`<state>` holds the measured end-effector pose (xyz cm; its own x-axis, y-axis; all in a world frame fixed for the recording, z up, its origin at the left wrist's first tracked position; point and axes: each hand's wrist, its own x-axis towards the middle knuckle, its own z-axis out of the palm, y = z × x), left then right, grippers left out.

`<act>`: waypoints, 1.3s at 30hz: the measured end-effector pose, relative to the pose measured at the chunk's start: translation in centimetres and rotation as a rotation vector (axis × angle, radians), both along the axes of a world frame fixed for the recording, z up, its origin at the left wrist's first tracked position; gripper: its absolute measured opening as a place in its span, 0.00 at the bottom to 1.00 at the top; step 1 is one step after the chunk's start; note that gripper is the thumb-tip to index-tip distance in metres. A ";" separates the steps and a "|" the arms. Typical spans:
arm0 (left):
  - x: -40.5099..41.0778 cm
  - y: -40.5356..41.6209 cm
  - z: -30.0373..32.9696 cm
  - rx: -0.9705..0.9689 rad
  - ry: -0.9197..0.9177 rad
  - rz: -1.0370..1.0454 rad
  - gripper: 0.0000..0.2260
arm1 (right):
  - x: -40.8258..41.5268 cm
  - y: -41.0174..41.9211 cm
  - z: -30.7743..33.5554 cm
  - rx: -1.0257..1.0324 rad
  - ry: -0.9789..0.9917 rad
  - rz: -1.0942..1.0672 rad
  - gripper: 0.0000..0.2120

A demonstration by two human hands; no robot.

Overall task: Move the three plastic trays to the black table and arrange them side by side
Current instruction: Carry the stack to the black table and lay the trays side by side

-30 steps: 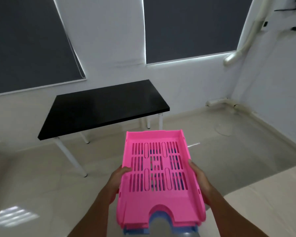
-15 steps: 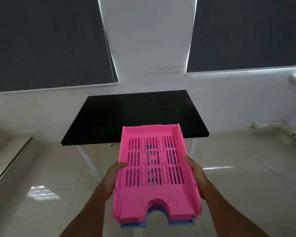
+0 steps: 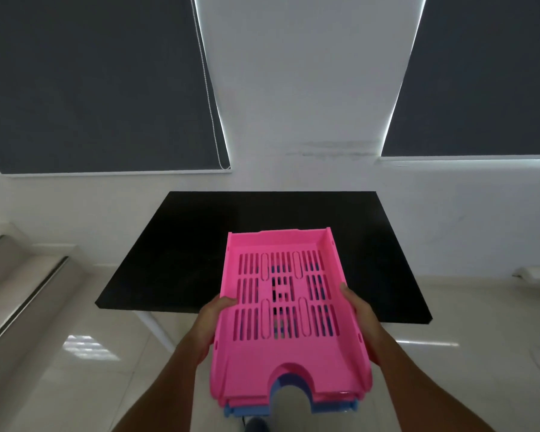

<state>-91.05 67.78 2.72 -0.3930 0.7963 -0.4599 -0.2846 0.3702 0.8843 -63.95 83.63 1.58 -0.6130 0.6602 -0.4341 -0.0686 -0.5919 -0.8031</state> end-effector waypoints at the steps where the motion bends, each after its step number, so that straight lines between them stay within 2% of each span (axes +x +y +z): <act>1: -1.1 1.5 -0.4 -0.009 -0.017 0.010 0.23 | -1.0 1.4 -0.4 -0.006 -0.001 -0.001 0.24; 5: -5.4 7.9 -1.7 -0.021 -0.056 0.015 0.17 | -5.4 7.1 -1.3 -0.038 -0.023 -0.032 0.23; 9: -10.6 14.4 -2.0 -0.016 -0.150 0.002 0.23 | -9.9 12.3 -1.7 -0.087 -0.043 -0.061 0.21; 16: -17.6 22.7 -2.9 -0.015 -0.198 0.044 0.22 | -16.2 19.5 -3.1 -0.066 -0.113 -0.096 0.20; 22: -20.2 25.5 -3.4 -0.038 -0.121 0.032 0.13 | -19.4 23.4 -3.5 -0.069 -0.134 -0.080 0.19; 27: -20.9 26.0 -3.5 -0.065 0.002 -0.049 0.14 | -20.5 24.4 -3.7 -0.009 -0.200 -0.072 0.16; 30: -20.4 26.7 -3.1 -0.057 0.073 0.006 0.18 | -20.7 24.4 -3.1 0.116 -0.306 -0.104 0.13; 34: -19.3 27.3 -2.0 -0.081 0.220 0.046 0.15 | -21.2 24.7 -1.6 0.479 -0.571 -0.126 0.12; 39: -18.0 27.9 0.3 -0.066 0.345 0.064 0.14 | -21.1 24.7 0.1 0.651 -0.645 -0.177 0.12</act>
